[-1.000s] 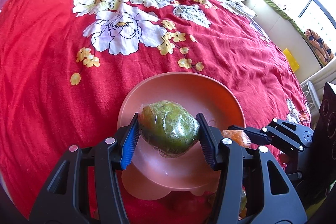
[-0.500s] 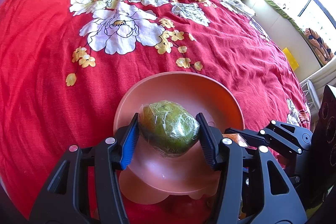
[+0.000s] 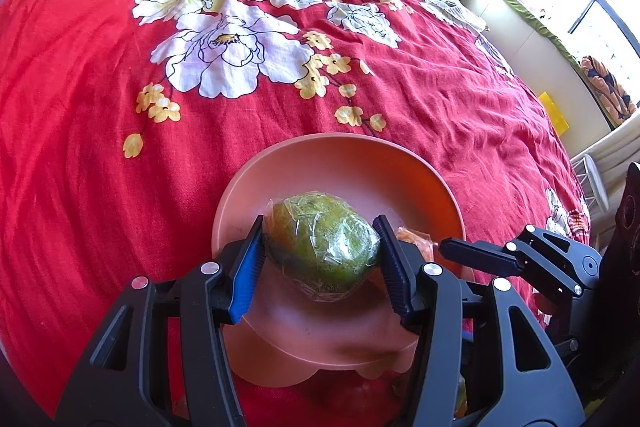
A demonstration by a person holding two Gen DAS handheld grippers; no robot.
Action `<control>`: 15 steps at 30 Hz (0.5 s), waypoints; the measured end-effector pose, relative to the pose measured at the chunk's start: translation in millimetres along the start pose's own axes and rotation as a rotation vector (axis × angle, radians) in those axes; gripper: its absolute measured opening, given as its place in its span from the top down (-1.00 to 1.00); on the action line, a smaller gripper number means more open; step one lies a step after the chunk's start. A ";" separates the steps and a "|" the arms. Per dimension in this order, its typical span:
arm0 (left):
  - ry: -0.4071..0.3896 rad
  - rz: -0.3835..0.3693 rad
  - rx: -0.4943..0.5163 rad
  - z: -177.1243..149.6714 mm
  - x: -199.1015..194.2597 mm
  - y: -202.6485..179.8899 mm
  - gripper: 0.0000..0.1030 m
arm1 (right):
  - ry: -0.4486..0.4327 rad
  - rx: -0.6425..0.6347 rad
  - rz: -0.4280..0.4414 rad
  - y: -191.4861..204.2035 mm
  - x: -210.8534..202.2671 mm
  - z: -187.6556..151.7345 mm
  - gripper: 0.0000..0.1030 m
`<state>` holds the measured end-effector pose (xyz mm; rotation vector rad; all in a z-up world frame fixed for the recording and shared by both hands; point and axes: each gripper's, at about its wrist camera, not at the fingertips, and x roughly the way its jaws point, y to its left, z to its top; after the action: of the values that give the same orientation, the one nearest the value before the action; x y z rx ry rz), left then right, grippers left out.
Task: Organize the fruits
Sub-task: 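Lower the green citrus into the pink bowl and open the left gripper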
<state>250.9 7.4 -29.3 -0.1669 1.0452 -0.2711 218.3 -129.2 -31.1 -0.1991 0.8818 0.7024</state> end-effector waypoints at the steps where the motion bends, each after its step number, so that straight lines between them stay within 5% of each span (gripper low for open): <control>1: 0.001 0.001 0.001 -0.1 0.1 -0.3 0.13 | -0.002 -0.001 -0.004 0.6 -1.5 -0.3 -0.06; 15: -0.011 0.013 -0.007 -2.0 -8.6 1.0 0.08 | -0.041 0.008 -0.040 2.5 -24.6 -5.1 -0.36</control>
<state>245.2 10.8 -23.4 -0.1683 1.0357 -0.2548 202.9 -141.3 -15.2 -0.1947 0.8392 0.6634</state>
